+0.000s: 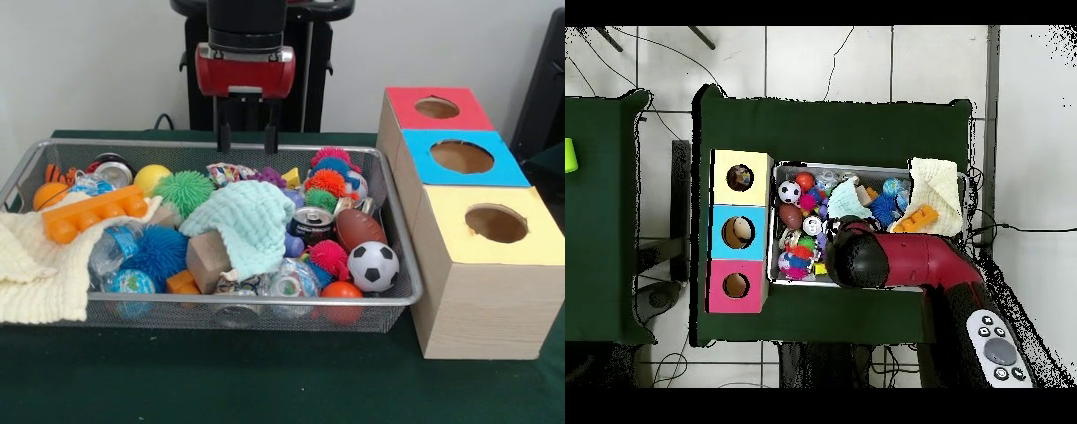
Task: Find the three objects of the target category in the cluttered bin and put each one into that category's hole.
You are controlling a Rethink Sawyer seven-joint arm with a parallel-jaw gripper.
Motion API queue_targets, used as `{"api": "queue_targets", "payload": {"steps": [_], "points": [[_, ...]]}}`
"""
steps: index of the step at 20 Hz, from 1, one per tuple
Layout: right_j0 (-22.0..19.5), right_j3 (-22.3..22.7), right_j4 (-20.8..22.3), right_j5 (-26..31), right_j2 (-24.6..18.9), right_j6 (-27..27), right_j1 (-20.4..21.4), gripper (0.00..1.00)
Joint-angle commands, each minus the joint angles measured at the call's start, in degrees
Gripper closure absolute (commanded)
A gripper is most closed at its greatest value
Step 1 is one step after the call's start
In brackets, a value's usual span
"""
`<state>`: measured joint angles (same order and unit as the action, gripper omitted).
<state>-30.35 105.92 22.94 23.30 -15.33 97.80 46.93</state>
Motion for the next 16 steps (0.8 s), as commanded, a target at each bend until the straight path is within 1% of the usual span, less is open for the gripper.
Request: {"api": "queue_targets", "payload": {"steps": [1,10,16], "points": [[1.2,4.7,5.6,-5.9,-0.5,2.4,-3.1,0.00],[0.5,6.6,5.8,-8.2,-0.4,3.5,-3.3,0.00],[-1.5,8.0,5.1,-9.3,-1.8,3.1,-4.1,0.00]]}}
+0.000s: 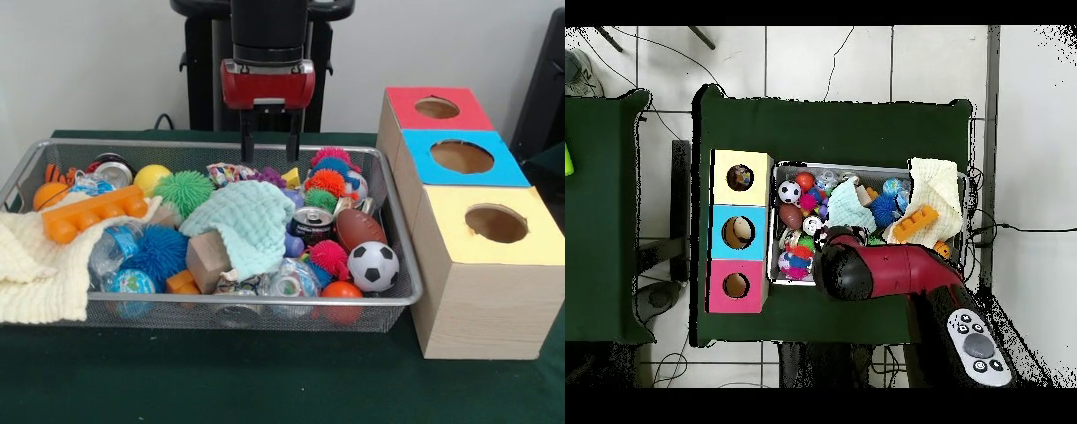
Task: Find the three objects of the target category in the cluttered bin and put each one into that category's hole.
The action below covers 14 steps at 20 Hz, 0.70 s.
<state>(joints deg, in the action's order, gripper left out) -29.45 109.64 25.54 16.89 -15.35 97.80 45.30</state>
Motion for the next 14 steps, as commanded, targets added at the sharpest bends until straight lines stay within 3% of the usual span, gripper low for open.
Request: {"api": "queue_targets", "payload": {"steps": [1,14], "points": [[-2.8,4.5,2.4,-3.2,-2.2,3.0,-2.6,0.00],[-6.7,5.9,2.6,-3.4,-4.2,1.5,-3.2,0.00]]}}
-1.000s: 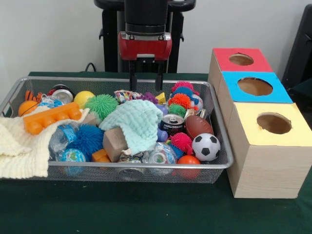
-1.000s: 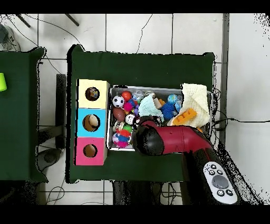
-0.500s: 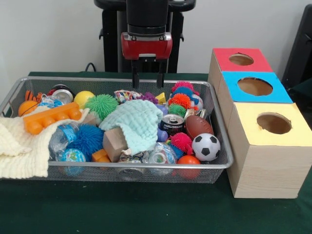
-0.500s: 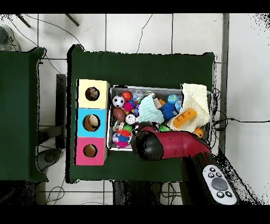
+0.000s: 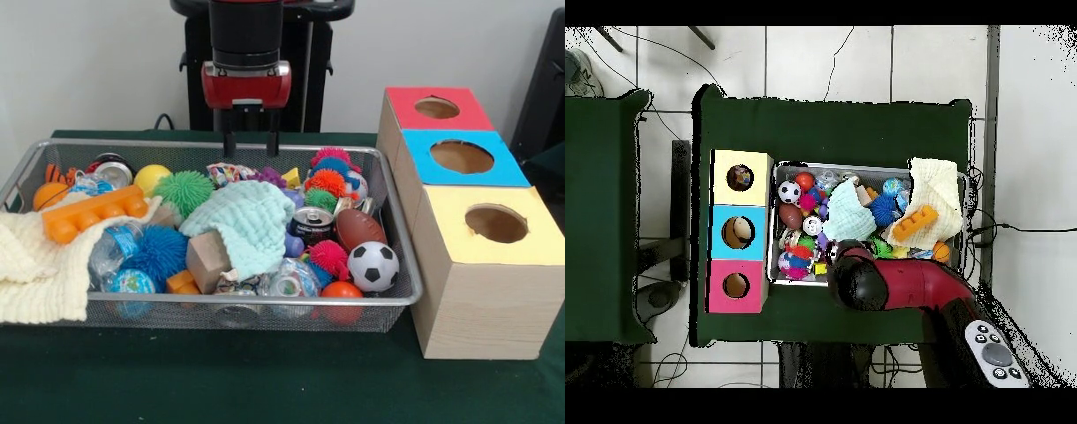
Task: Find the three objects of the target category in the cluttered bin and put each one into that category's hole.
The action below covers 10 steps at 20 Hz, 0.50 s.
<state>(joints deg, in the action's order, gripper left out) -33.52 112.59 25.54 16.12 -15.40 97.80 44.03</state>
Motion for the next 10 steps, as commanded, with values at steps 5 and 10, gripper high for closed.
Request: {"api": "queue_targets", "payload": {"steps": [5,10], "points": [[-2.6,1.8,3.6,-3.4,-3.6,1.4,-3.3,0.00],[-1.3,0.8,4.5,-4.2,-2.1,1.9,-4.2,0.00]]}}
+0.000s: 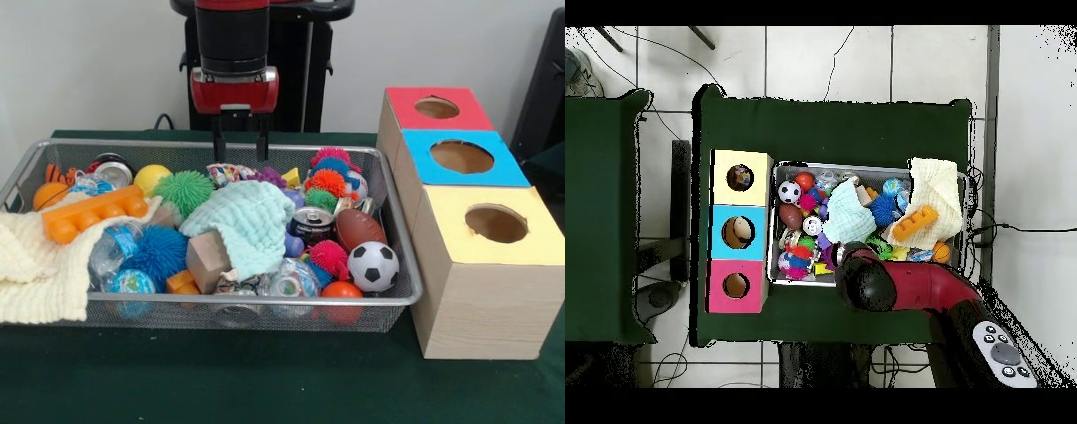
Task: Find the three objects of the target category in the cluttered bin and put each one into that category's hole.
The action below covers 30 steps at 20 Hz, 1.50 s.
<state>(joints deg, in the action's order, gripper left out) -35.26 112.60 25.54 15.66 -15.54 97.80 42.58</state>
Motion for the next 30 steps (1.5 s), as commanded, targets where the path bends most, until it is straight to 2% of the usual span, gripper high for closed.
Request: {"api": "queue_targets", "payload": {"steps": [1,7,12,22,30], "points": [[0.9,0.3,4.9,-4.0,-1.4,2.1,-3.1,0.00],[4.5,-3.0,7.6,-8.2,2.9,4.1,-7.7,0.00],[3.6,-3.3,8.4,-11.3,3.1,4.5,-10.7,0.00],[-1.6,-0.5,8.6,-9.9,-0.5,2.0,-9.2,0.00],[-6.0,2.4,8.3,-7.6,-3.9,0.2,-6.1,0.00]]}}
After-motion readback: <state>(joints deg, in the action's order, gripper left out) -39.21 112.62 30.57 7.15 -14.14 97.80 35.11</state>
